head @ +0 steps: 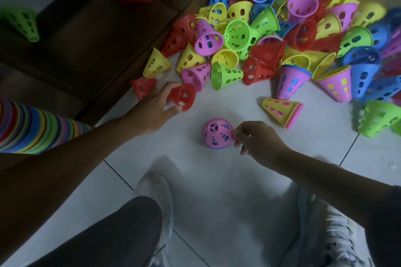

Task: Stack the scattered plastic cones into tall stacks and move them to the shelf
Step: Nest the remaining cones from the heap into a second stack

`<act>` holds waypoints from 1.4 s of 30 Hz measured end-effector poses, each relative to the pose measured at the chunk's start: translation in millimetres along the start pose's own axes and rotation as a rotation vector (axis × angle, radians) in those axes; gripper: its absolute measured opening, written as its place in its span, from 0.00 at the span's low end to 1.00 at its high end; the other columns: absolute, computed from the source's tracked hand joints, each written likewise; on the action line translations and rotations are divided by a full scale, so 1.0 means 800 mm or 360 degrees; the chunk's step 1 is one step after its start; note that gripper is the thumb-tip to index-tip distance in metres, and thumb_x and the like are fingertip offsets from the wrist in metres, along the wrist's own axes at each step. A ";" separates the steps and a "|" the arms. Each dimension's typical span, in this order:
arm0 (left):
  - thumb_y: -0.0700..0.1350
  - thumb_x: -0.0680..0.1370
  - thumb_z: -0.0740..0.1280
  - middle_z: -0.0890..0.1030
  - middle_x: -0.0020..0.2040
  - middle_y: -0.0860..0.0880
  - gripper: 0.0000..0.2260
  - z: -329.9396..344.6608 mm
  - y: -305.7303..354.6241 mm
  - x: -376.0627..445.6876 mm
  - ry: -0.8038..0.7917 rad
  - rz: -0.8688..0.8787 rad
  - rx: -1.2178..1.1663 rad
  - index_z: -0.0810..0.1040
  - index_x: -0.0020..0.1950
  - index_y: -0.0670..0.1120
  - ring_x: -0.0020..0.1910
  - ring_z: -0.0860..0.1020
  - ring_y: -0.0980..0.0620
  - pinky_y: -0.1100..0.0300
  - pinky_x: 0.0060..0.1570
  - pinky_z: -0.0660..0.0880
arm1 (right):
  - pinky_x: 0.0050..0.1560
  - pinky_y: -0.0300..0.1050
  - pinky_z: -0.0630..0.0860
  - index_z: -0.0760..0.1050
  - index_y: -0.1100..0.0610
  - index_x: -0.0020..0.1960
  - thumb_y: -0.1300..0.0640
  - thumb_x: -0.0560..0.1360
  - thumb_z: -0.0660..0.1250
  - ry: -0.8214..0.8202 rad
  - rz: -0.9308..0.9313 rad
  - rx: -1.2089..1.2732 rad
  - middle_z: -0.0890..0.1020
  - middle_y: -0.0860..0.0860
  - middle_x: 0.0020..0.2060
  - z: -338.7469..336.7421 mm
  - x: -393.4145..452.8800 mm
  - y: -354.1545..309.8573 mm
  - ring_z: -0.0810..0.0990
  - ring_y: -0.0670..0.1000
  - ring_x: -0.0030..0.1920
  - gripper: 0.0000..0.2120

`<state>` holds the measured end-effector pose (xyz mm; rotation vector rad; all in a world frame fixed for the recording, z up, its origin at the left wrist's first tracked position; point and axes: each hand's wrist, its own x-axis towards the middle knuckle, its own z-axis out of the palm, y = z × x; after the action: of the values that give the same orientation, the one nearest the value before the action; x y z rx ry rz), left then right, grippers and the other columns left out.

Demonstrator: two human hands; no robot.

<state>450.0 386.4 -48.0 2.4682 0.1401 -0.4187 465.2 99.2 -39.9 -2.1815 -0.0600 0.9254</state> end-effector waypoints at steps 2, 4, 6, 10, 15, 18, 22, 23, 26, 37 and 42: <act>0.53 0.80 0.68 0.67 0.68 0.43 0.23 0.005 0.003 -0.009 0.0025 0.0060 0.0151 0.65 0.73 0.55 0.67 0.70 0.42 0.51 0.62 0.72 | 0.31 0.36 0.70 0.79 0.56 0.43 0.54 0.82 0.64 0.0000 -0.0003 -0.0060 0.84 0.50 0.37 -0.002 0.006 0.004 0.81 0.48 0.33 0.11; 0.53 0.79 0.69 0.64 0.68 0.44 0.24 0.010 0.009 -0.015 0.0030 0.0071 0.0202 0.65 0.73 0.56 0.69 0.66 0.42 0.49 0.63 0.70 | 0.32 0.37 0.73 0.79 0.55 0.42 0.53 0.81 0.65 0.0040 -0.0057 -0.0184 0.84 0.50 0.37 -0.009 0.013 0.005 0.83 0.50 0.34 0.11; 0.53 0.79 0.70 0.62 0.67 0.46 0.25 0.013 0.010 -0.017 0.0025 0.0073 0.0203 0.64 0.72 0.57 0.70 0.65 0.42 0.47 0.64 0.71 | 0.40 0.44 0.79 0.80 0.55 0.46 0.53 0.81 0.65 0.0117 -0.0161 -0.0355 0.84 0.51 0.40 -0.017 0.019 0.001 0.83 0.52 0.38 0.09; 0.50 0.76 0.73 0.66 0.70 0.47 0.28 0.017 0.007 -0.016 -0.0026 0.0183 0.0181 0.63 0.72 0.50 0.71 0.66 0.46 0.43 0.66 0.72 | 0.48 0.55 0.81 0.76 0.53 0.59 0.52 0.81 0.63 0.0319 -0.0683 -0.0968 0.81 0.52 0.53 -0.040 0.031 -0.019 0.82 0.57 0.51 0.09; 0.53 0.74 0.76 0.72 0.63 0.46 0.27 0.018 0.011 -0.016 -0.0088 0.0130 0.0154 0.64 0.65 0.49 0.65 0.71 0.50 0.54 0.61 0.73 | 0.51 0.58 0.80 0.66 0.51 0.74 0.53 0.79 0.66 0.0369 -0.1029 -0.1372 0.68 0.55 0.71 -0.067 0.058 -0.054 0.71 0.60 0.68 0.24; 0.52 0.73 0.76 0.72 0.57 0.45 0.26 0.017 0.011 -0.018 -0.0110 0.0080 0.0107 0.64 0.61 0.50 0.56 0.75 0.49 0.56 0.54 0.76 | 0.58 0.59 0.77 0.59 0.48 0.78 0.51 0.79 0.67 0.0279 -0.1032 -0.1485 0.60 0.56 0.78 -0.073 0.079 -0.065 0.63 0.61 0.74 0.31; 0.46 0.74 0.76 0.75 0.53 0.56 0.22 0.020 0.019 -0.030 0.0023 0.0077 -0.0209 0.67 0.61 0.49 0.52 0.77 0.62 0.65 0.48 0.74 | 0.67 0.61 0.71 0.49 0.44 0.81 0.49 0.80 0.66 0.0114 -0.0870 -0.1588 0.51 0.54 0.81 -0.075 0.096 -0.069 0.54 0.61 0.79 0.36; 0.47 0.74 0.76 0.76 0.53 0.57 0.21 0.019 0.022 -0.033 0.0068 0.0075 -0.0266 0.67 0.60 0.50 0.52 0.77 0.64 0.66 0.47 0.74 | 0.67 0.62 0.71 0.48 0.44 0.81 0.49 0.80 0.66 0.0081 -0.0839 -0.1617 0.50 0.54 0.81 -0.074 0.098 -0.068 0.52 0.61 0.79 0.37; 0.52 0.74 0.75 0.78 0.54 0.56 0.20 0.016 0.028 -0.051 0.0127 0.0050 -0.0369 0.70 0.61 0.53 0.52 0.79 0.61 0.68 0.49 0.76 | 0.66 0.61 0.72 0.48 0.44 0.81 0.49 0.80 0.66 0.0077 -0.0831 -0.1688 0.49 0.55 0.81 -0.071 0.100 -0.063 0.51 0.62 0.79 0.36; 0.50 0.81 0.64 0.78 0.50 0.61 0.06 0.015 0.053 -0.077 0.0137 0.0179 -0.0183 0.77 0.56 0.53 0.51 0.75 0.64 0.73 0.46 0.70 | 0.50 0.59 0.81 0.61 0.49 0.76 0.55 0.79 0.67 0.0243 -0.0964 -0.1799 0.64 0.56 0.73 -0.066 0.116 -0.046 0.66 0.62 0.69 0.29; 0.66 0.72 0.71 0.72 0.60 0.57 0.29 0.054 0.061 -0.093 -0.0077 0.0057 -0.0102 0.70 0.67 0.53 0.58 0.71 0.58 0.63 0.57 0.72 | 0.46 0.57 0.81 0.62 0.51 0.74 0.55 0.78 0.69 0.0286 -0.0988 -0.1849 0.69 0.57 0.65 -0.067 0.112 -0.042 0.69 0.60 0.64 0.28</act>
<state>378.1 321.0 -28.4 2.3922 0.0878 -0.4514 573.4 118.0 -47.0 -2.9269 -1.3951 0.3018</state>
